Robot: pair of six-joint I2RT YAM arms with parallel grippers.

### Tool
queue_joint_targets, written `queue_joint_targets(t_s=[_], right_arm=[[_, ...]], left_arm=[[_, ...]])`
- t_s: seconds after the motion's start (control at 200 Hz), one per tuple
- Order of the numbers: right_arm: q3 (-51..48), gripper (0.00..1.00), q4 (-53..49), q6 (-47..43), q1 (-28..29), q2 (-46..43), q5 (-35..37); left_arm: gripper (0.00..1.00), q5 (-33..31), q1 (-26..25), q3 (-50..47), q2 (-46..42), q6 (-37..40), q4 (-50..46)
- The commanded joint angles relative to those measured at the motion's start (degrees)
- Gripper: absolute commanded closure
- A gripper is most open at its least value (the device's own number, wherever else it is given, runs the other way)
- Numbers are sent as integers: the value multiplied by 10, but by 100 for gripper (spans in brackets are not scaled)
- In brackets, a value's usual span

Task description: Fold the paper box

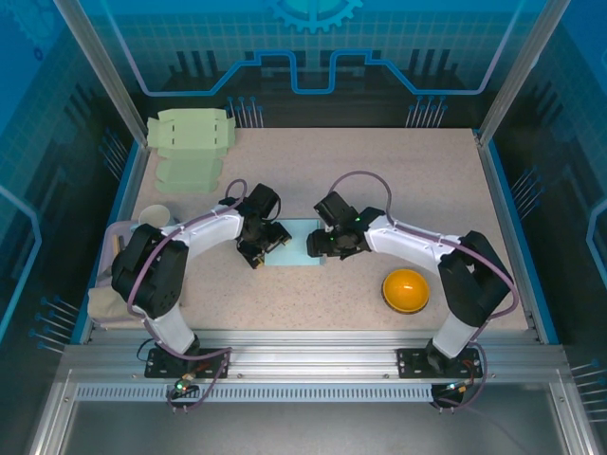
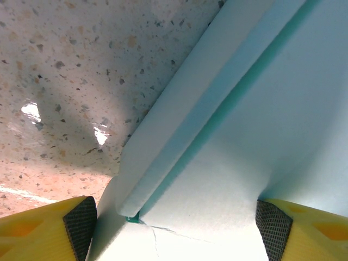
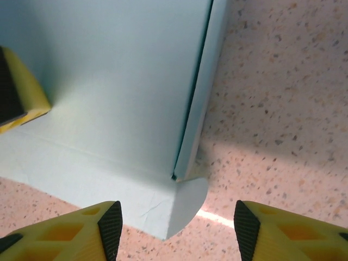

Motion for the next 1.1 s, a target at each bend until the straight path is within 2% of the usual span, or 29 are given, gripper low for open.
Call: queue_joint_targets(t_s=[0.0,0.365,0.74,1.095], right_arm=[[-25,42,20,32,8,-4,-18],[-75,48,134,93,8,12,-80],[-75,57,152,97,7,9,-106],[-74,62,148,69,8,10,-83]], left_arm=[[19,-22,-3,-7,22,3,-18],[19,-24,-3,-11,25,0,-15],[19,-22,-3,-12,28,-5,-12],[19,-21,-3,-13,33,-8,-7]])
